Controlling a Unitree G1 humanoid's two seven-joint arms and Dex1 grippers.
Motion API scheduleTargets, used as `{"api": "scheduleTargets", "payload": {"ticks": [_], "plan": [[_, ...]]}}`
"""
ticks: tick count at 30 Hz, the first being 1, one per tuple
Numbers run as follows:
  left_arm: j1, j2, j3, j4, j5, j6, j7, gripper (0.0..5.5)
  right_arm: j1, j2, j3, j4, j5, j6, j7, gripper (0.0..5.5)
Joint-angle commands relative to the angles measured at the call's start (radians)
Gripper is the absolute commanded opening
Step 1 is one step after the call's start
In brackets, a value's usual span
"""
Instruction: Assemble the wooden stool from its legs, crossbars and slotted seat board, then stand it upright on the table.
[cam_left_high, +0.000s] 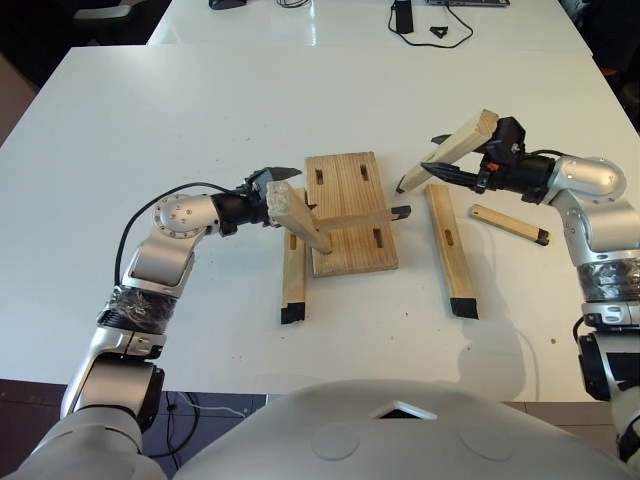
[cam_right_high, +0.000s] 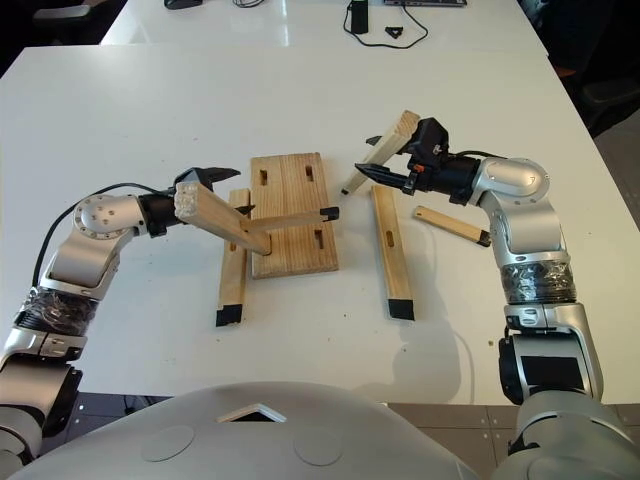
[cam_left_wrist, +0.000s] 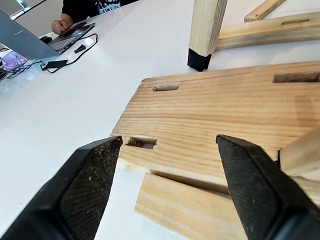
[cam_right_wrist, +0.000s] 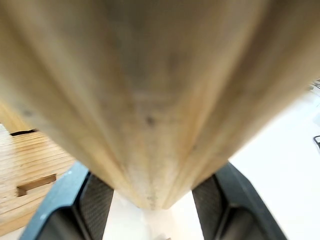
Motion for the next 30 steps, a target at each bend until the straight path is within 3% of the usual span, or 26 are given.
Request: {"api": "scheduleTargets", "payload": {"ticks": [1, 12, 20, 30], "plan": [[0.066, 0.041, 0.050, -0.032, 0.031, 0.037, 0.039, 3.49, 0.120, -0.015, 0.023, -0.091, 0.008, 0.051, 0.024, 2.04], [0.174, 0.028, -0.020, -0.165, 0.118, 0.092, 0.074, 3.49, 0.283, -0.076, -0.004, -0.329, 0.122, 0.182, 0.034, 2.04], [0.191, 0.044, -0.010, -0.145, 0.143, 0.101, 0.085, 3.49, 0.382, -0.132, 0.004, -0.510, 0.212, 0.255, 0.064, 2.04], [0.194, 0.054, -0.031, -0.133, 0.163, 0.084, 0.078, 3.49, 0.313, -0.196, -0.080, -0.549, 0.293, 0.275, 0.124, 2.03]]}}
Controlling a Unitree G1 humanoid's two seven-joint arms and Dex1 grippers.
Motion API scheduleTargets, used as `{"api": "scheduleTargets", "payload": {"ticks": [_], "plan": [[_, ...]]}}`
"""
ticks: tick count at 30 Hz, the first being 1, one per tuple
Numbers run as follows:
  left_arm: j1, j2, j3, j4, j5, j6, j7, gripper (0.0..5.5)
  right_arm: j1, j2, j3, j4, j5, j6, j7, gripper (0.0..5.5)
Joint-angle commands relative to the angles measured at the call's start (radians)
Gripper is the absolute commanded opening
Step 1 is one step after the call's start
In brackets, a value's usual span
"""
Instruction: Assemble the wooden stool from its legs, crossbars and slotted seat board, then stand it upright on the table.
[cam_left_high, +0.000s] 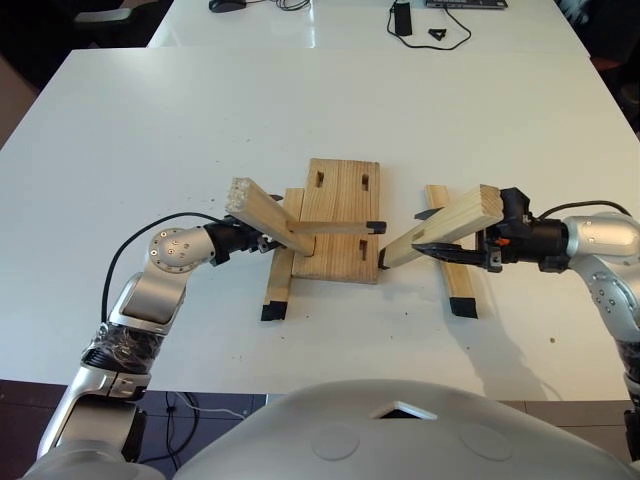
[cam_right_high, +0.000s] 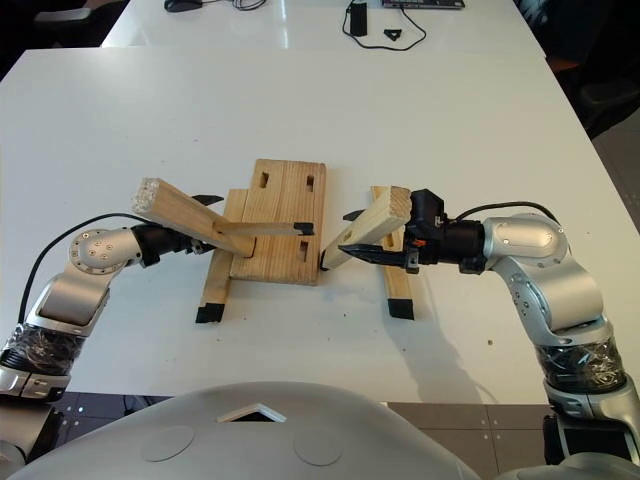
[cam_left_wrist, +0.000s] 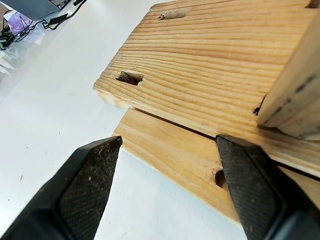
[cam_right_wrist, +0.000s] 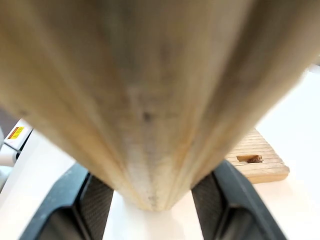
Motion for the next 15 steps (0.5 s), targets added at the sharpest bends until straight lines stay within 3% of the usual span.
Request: {"api": "scheduleTargets", "payload": {"ticks": [1, 9, 15], "plan": [[0.020, 0.010, -0.024, 0.022, 0.023, 0.020, -0.020, 3.49, -0.039, -0.031, -0.034, -0.018, 0.050, 0.035, 0.034, 2.03], [0.021, 0.019, -0.029, 0.020, 0.023, 0.016, -0.040, 3.49, -0.084, -0.005, -0.060, -0.027, 0.103, 0.059, 0.026, 2.03], [0.003, 0.028, -0.029, 0.034, 0.020, 0.009, -0.063, 3.49, -0.110, 0.065, 0.011, 0.017, 0.038, 0.015, 0.003, 2.03]]}}
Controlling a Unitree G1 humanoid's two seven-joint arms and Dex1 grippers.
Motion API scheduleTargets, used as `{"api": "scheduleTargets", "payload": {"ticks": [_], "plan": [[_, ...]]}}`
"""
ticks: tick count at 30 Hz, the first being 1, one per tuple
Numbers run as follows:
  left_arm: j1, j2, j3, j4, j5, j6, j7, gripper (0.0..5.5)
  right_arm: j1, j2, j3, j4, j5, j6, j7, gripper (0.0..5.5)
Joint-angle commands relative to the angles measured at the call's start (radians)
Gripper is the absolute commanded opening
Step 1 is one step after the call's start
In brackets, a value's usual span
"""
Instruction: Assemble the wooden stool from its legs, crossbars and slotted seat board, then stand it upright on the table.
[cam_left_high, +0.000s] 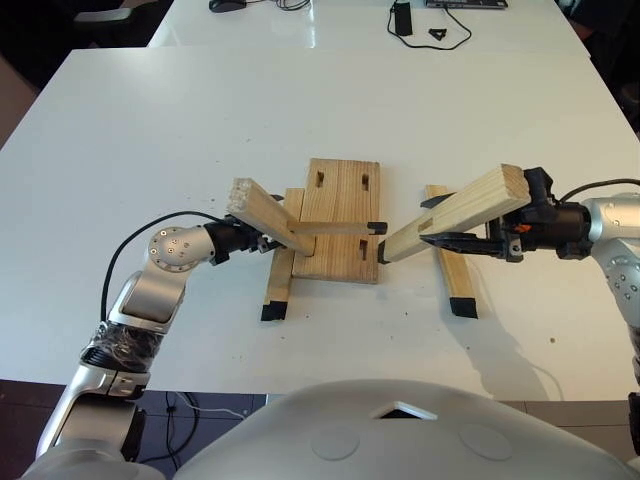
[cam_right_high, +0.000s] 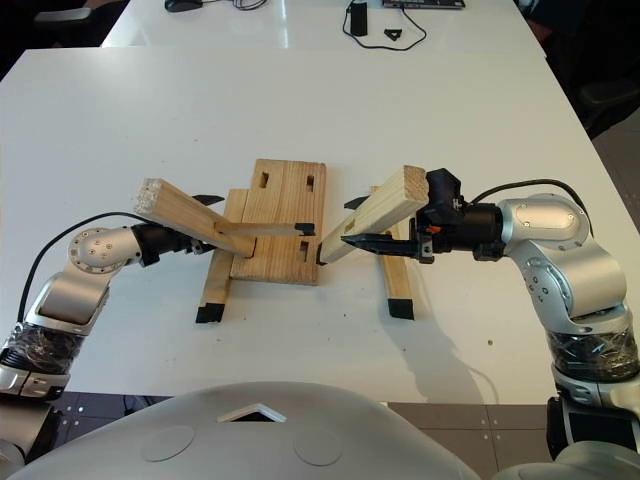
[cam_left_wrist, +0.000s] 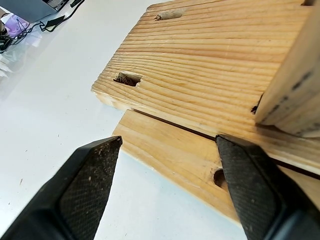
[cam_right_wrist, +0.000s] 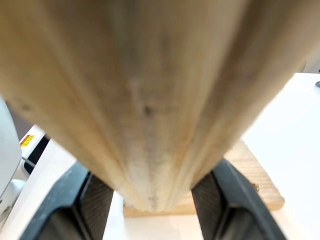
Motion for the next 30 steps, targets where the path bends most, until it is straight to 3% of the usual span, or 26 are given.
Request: {"api": "scheduleTargets", "payload": {"ticks": [1, 15, 30], "plan": [[0.013, 0.019, -0.026, 0.031, 0.017, 0.015, -0.038, 3.49, -0.030, 0.054, 0.053, 0.036, -0.058, -0.044, -0.019, 2.03], [-0.013, 0.030, -0.030, 0.044, 0.014, 0.008, -0.079, 3.49, -0.024, 0.046, 0.143, 0.159, -0.186, -0.151, 0.036, 2.03], [0.026, -0.025, -0.076, -0.046, 0.032, 0.042, -0.034, 3.49, -0.221, -0.003, 0.261, 0.316, -0.245, -0.119, 0.176, 2.03]]}}
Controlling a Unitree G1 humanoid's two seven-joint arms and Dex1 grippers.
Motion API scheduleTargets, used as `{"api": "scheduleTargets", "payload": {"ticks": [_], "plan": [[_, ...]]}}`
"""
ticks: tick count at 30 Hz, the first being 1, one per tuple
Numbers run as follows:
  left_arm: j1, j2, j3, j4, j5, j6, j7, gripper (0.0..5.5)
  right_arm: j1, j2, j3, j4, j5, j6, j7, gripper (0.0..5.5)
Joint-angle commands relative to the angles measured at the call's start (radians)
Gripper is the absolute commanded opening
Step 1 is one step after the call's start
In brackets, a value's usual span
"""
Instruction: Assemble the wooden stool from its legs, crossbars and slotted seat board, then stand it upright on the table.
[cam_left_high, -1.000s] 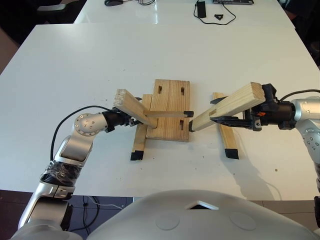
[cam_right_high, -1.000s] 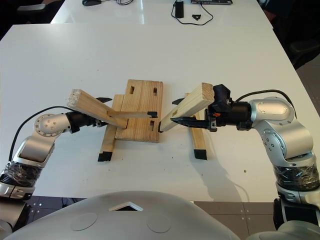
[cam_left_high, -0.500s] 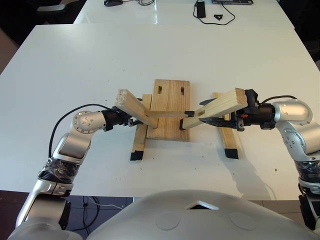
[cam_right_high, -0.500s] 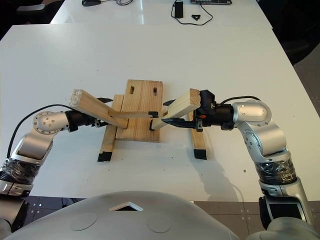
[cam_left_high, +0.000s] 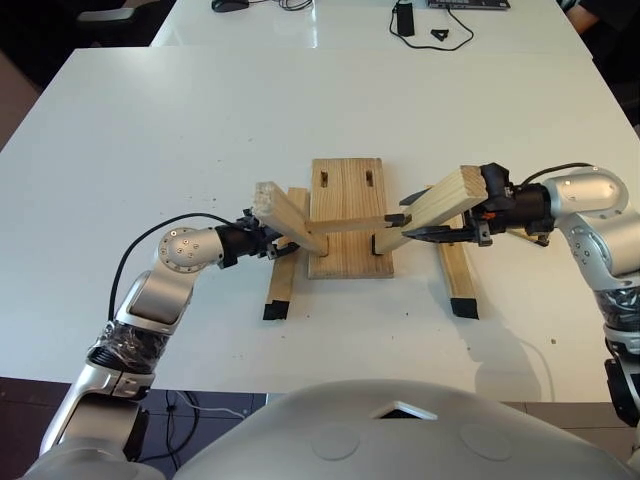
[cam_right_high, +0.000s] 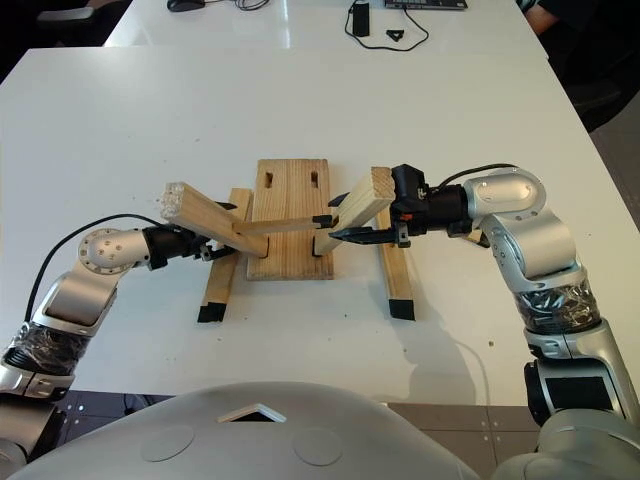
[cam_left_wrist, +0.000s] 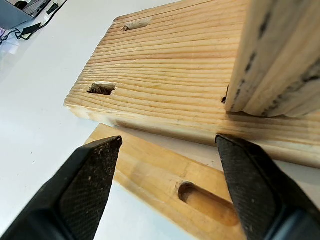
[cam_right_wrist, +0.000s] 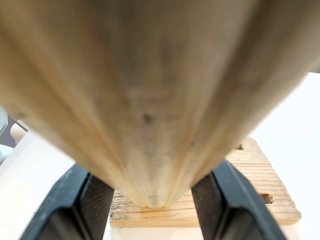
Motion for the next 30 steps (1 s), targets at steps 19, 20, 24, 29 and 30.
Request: {"api": "scheduleTargets", "payload": {"ticks": [19, 20, 24, 29, 30], "plan": [[-0.217, -0.016, 0.081, 0.127, -0.083, 0.011, -0.057, 3.49, 0.014, -0.025, 0.123, 0.129, -0.128, -0.072, 0.038, 2.03], [-0.263, -0.030, 0.091, 0.155, -0.103, 0.010, -0.064, 3.49, 0.013, -0.022, 0.125, 0.131, -0.129, -0.074, 0.036, 2.03], [-0.439, -0.079, 0.091, 0.235, -0.195, 0.037, -0.155, 3.49, 0.000, -0.007, 0.136, 0.150, -0.135, -0.080, 0.033, 2.03], [-0.566, -0.105, 0.037, 0.178, -0.454, 0.289, -0.456, 3.49, -0.015, 0.003, 0.153, 0.170, -0.140, -0.092, 0.037, 2.03], [-0.579, -0.104, 0.017, 0.172, -0.482, 0.328, -0.506, 3.49, -0.022, 0.008, 0.160, 0.173, -0.141, -0.093, 0.039, 2.03]]}}
